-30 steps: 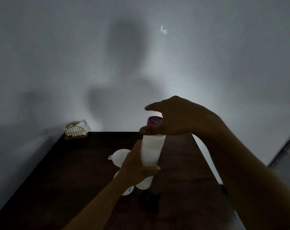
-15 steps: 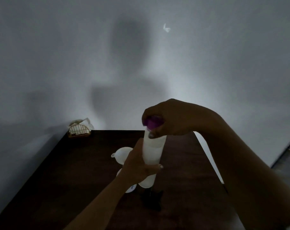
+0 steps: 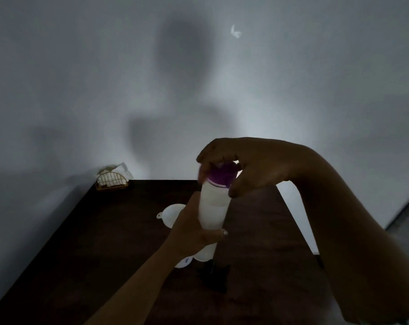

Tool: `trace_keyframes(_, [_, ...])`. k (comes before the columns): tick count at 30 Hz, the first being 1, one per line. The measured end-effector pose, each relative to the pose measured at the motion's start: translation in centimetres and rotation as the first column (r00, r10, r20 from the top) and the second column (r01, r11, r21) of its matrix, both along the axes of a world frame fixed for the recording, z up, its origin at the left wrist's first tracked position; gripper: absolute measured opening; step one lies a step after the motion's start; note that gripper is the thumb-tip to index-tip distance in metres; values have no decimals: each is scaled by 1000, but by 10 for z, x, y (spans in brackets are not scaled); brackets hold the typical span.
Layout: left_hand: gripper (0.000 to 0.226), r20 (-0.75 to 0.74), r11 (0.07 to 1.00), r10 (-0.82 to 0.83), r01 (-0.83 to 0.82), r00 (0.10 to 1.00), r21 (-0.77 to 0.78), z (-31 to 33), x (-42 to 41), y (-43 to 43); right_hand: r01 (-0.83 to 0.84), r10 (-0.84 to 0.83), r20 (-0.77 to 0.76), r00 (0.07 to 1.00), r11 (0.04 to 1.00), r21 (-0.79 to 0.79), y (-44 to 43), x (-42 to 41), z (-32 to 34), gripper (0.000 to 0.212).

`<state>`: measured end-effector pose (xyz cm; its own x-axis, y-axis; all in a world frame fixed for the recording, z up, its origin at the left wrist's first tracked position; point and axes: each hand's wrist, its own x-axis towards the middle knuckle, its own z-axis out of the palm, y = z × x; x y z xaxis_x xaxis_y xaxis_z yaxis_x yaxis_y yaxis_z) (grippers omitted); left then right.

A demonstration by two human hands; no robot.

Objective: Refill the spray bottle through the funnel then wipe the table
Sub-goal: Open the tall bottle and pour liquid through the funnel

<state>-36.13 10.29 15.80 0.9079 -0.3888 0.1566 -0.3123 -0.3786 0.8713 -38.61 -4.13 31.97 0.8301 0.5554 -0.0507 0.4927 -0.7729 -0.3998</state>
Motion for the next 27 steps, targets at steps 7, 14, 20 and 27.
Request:
trace_keyframes(7, [77,19,1000,3,-3,1000,-3,-5,-4,-5,323,-306,147,941,940,-110,2,5,-8,52])
trace_keyframes(14, [75,34,999,-26,26,999,18,-4,-2,-8,42,-32,121,992,996,-76,-6,2,-8,42])
trace_keyframes(20, [84,10,999,9,-9,1000,52,-1,-6,-8,104,-107,68,992,994,38,-5,1,-15,32])
trace_keyframes(27, [78,-10,999,6,-6,1000,47,-4,-6,-8,289,-267,238,934,956,-59,-3,12,-30,45])
